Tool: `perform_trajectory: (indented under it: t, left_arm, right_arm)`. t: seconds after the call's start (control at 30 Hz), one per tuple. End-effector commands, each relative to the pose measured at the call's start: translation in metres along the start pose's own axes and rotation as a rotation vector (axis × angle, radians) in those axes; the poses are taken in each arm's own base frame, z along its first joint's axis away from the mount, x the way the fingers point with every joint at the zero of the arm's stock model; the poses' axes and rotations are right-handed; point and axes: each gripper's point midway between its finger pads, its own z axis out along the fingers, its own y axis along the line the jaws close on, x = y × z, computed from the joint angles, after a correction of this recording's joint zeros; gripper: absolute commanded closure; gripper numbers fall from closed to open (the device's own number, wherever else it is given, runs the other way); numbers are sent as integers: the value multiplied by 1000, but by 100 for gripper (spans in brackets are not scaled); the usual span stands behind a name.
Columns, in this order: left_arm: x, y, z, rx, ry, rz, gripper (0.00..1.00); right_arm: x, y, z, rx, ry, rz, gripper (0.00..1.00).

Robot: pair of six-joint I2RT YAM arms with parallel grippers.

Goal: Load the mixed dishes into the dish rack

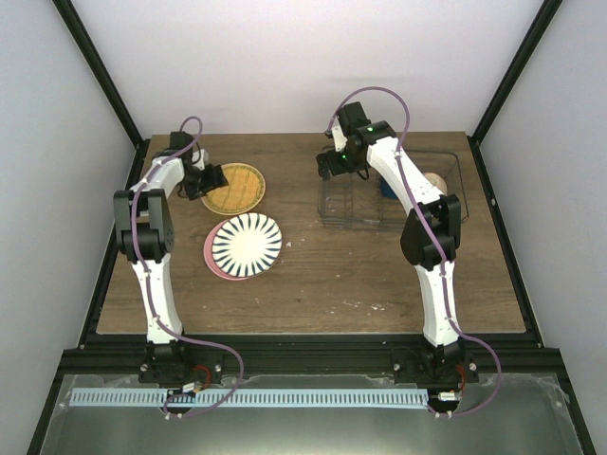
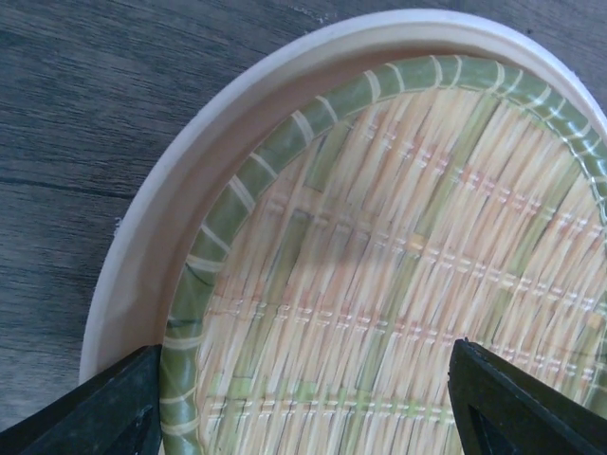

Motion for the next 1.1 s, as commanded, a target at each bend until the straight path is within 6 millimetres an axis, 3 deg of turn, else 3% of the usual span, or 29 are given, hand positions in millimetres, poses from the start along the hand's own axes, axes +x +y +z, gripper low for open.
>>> perform_trajectory:
  t: [0.0, 0.2, 0.37, 0.73, 1.07]
  left_arm:
    - [17, 6, 20, 12, 54, -23, 22]
    - [34, 2, 29, 71, 80, -73, 56]
    - [44, 4, 30, 73, 93, -84, 74]
    - [41, -4, 21, 127, 77, -98, 99]
    - [20, -19, -13, 277, -3, -115, 100]
  right_arm:
    - [4, 0, 1, 16, 13, -17, 0]
    - [4, 1, 1, 14, 14, -16, 0]
    - [5, 2, 1, 9, 16, -18, 0]
    - [3, 5, -3, -9, 5, -17, 0]
    - [-12, 22, -22, -91, -69, -28, 0]
